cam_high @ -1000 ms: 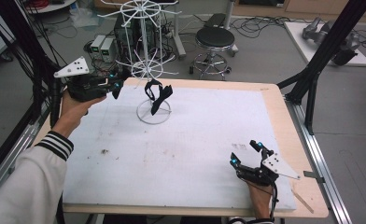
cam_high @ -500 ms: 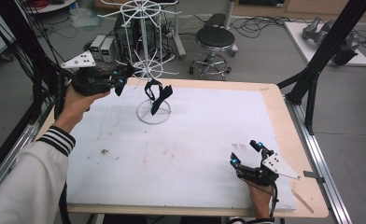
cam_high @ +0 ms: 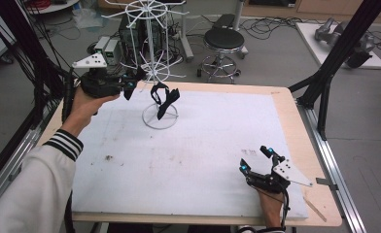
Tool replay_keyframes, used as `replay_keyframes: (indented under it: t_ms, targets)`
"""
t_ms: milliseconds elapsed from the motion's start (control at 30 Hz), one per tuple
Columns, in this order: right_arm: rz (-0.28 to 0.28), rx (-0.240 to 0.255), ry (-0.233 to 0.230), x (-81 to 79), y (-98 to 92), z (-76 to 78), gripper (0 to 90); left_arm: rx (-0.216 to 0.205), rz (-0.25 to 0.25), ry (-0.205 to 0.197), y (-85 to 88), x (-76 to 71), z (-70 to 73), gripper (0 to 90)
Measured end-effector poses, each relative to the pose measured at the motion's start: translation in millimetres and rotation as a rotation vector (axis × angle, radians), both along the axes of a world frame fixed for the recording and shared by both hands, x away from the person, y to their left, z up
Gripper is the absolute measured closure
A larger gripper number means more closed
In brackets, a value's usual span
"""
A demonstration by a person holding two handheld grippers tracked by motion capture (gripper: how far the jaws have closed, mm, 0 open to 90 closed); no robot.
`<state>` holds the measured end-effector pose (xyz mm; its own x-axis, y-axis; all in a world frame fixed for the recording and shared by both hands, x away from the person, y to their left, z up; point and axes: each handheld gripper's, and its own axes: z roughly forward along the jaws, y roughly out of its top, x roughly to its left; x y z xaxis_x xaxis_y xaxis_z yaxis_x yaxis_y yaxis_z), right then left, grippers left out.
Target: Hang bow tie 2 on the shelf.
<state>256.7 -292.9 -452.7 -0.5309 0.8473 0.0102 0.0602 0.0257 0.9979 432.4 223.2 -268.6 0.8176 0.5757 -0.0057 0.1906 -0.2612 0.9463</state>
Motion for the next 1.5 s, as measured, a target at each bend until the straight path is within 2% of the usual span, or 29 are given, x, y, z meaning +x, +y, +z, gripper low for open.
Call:
replay_keyframes:
  t_ms: [167,267,367,433,567,667,733,900,967,1067,1200,1367,1433,1500]
  targets:
    - [0.001,0.001,-0.001,0.0,0.0,0.0,11.7,0.000,0.009,0.007,0.6,0.0,-0.1,72.7]
    - [0.001,0.000,-0.001,0.1,-0.1,0.0,11.7,-0.010,0.019,0.021,0.5,0.7,-0.3,56.2]
    - [0.000,-0.001,-0.001,0.0,0.0,0.0,11.7,-0.019,0.020,0.008,0.0,-0.4,0.6,47.5]
    - [0.000,-0.001,-0.001,0.0,0.0,0.1,11.8,-0.040,0.016,0.000,0.1,-1.5,1.8,38.8]
    - [-0.001,-0.004,-0.004,0.0,0.1,0.1,11.7,-0.045,0.019,-0.019,1.1,-4.9,3.5,30.0]
    - [0.001,-0.004,-0.002,0.2,0.0,0.0,11.8,-0.052,0.032,-0.052,0.4,-10.9,3.8,21.0]
    - [0.002,-0.007,-0.005,-0.2,0.3,-0.2,11.7,-0.051,0.021,-0.076,1.6,-16.3,4.1,19.5]
    - [0.005,-0.003,0.002,-0.4,0.3,-0.2,11.7,-0.108,0.016,-0.131,13.7,-37.4,-0.8,17.6]
    - [0.004,-0.006,-0.009,0.7,-0.4,-0.2,11.7,-0.134,0.024,-0.139,19.7,-46.3,-8.0,17.0]
    - [0.006,-0.003,0.000,-0.3,0.4,-0.2,11.7,-0.163,0.041,-0.149,27.1,-61.8,-24.4,16.5]
    - [0.002,-0.006,-0.004,-0.5,0.4,-0.3,11.7,-0.135,0.060,-0.180,34.9,-89.4,-53.7,15.8]
    - [0.000,-0.007,-0.005,-1.0,1.2,-0.3,11.7,-0.151,0.101,-0.198,47.1,-117.2,-90.4,15.8]
    - [-0.002,-0.010,-0.005,-1.1,1.1,-0.3,11.7,-0.152,0.125,-0.200,51.6,-125.4,-105.0,15.8]
    - [-0.004,-0.013,-0.012,-0.7,1.2,-0.3,11.7,-0.136,0.141,-0.186,54.7,-130.5,-117.1,15.5]
